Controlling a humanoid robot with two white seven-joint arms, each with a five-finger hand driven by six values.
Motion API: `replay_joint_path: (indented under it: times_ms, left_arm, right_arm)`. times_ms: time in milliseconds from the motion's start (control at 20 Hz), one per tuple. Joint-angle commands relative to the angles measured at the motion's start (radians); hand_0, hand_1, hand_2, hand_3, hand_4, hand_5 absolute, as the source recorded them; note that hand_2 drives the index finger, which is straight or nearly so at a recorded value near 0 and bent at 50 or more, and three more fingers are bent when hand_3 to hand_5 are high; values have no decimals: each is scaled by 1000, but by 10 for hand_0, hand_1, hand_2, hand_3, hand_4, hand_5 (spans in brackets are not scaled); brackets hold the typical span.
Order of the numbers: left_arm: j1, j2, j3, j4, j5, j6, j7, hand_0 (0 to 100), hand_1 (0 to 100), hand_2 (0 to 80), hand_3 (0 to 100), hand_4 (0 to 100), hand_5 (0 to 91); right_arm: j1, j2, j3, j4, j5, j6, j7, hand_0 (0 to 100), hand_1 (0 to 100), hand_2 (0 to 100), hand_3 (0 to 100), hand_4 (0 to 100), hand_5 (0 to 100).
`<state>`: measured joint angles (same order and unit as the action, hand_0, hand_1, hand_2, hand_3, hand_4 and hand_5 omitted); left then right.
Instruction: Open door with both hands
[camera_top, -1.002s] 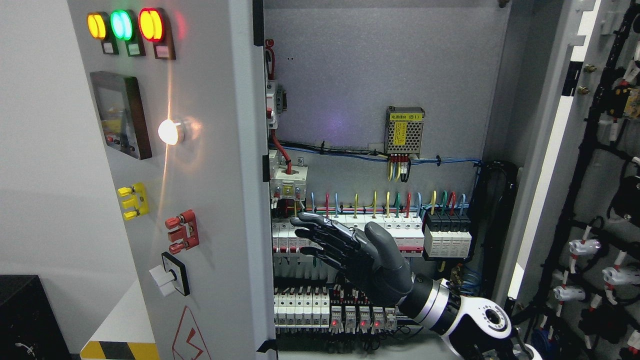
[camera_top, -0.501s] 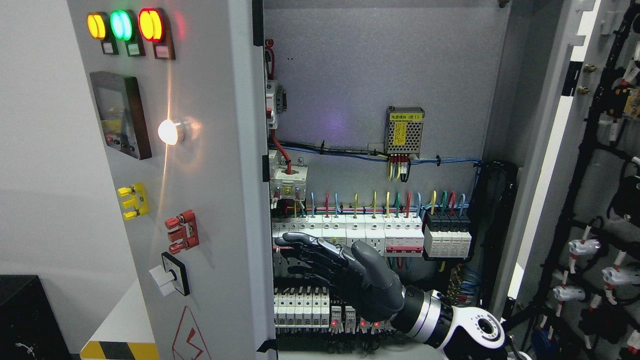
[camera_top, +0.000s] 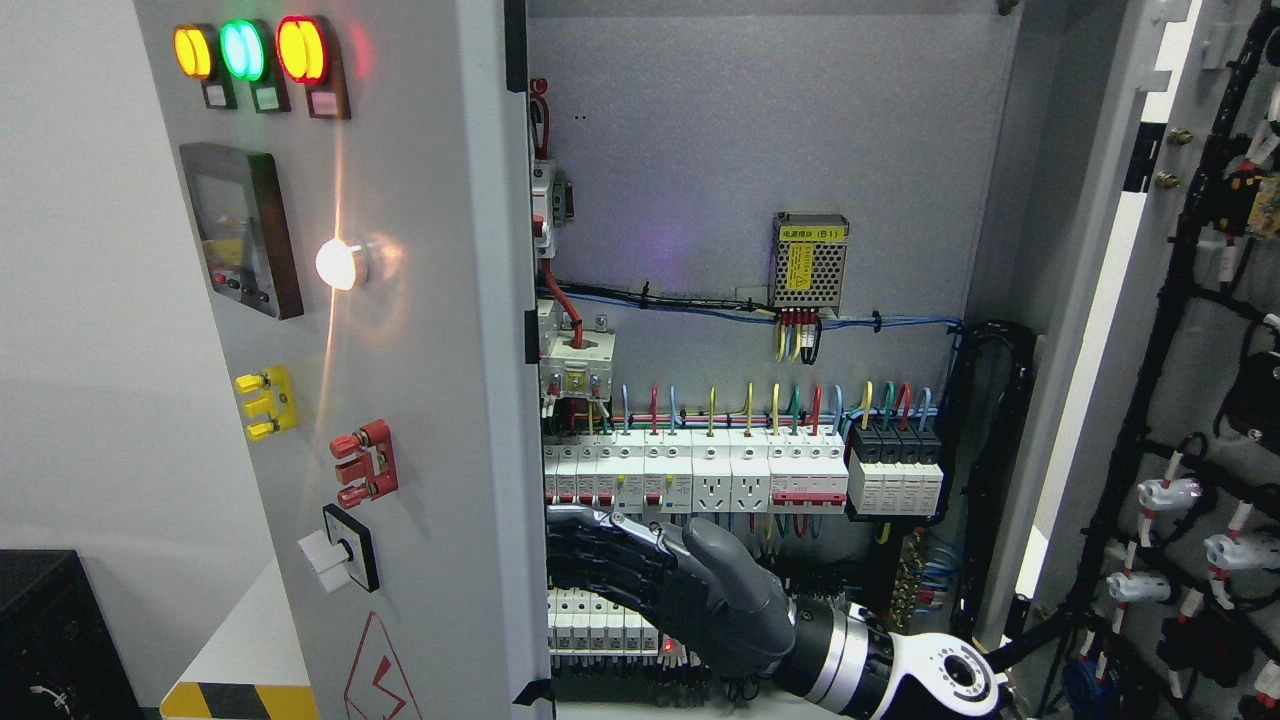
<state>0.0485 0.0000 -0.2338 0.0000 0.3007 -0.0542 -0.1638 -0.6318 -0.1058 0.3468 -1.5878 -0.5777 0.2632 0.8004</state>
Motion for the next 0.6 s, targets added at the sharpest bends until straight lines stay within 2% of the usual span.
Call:
replay_joint_path:
  times_ms: [0, 401, 551]
  left_arm:
    - [-1, 2, -1, -26, 0, 1, 1, 0, 0, 0, 0, 0, 0]
    - [-1, 2, -1, -25, 0, 1, 1, 0, 0, 0, 0, 0, 0]
    - [-1, 3, -1, -25, 0, 1, 1, 0, 0, 0, 0, 0, 0]
  right_arm:
    - [9, -14, 34, -32, -44, 33, -3, 0, 0, 0, 0, 0, 0]
    - [14, -12, 52, -44, -45, 48, -1, 0, 0, 0, 0, 0, 0]
    - [14, 1, 58, -46, -45, 71, -1, 0, 0, 0, 0, 0, 0]
